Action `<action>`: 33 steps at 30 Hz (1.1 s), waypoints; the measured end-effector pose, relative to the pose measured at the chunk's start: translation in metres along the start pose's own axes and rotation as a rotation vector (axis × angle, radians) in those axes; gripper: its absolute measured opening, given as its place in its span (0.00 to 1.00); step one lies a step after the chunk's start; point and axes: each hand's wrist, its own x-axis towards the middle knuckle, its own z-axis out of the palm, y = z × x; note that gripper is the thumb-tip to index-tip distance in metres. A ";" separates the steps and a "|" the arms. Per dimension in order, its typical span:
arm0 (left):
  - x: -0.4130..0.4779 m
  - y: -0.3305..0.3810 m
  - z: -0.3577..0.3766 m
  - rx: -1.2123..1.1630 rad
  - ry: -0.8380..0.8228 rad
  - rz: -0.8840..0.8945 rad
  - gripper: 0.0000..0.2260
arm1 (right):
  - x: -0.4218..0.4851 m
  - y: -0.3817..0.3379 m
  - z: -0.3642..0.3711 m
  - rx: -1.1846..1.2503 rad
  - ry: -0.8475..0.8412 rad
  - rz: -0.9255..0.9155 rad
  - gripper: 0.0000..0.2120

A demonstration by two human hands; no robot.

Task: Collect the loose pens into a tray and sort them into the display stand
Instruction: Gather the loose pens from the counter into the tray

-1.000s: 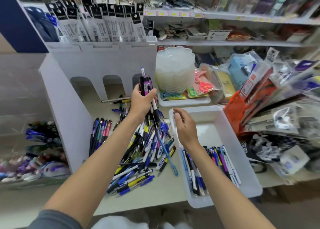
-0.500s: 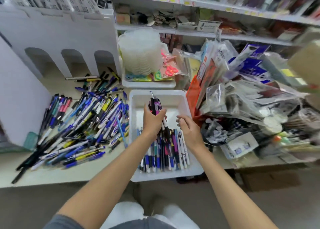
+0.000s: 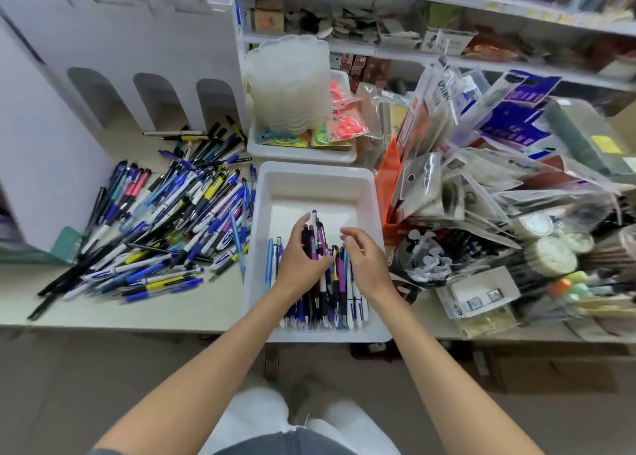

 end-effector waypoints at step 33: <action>0.011 -0.040 -0.006 0.345 -0.046 0.199 0.23 | 0.007 0.027 0.026 -0.148 -0.079 -0.096 0.24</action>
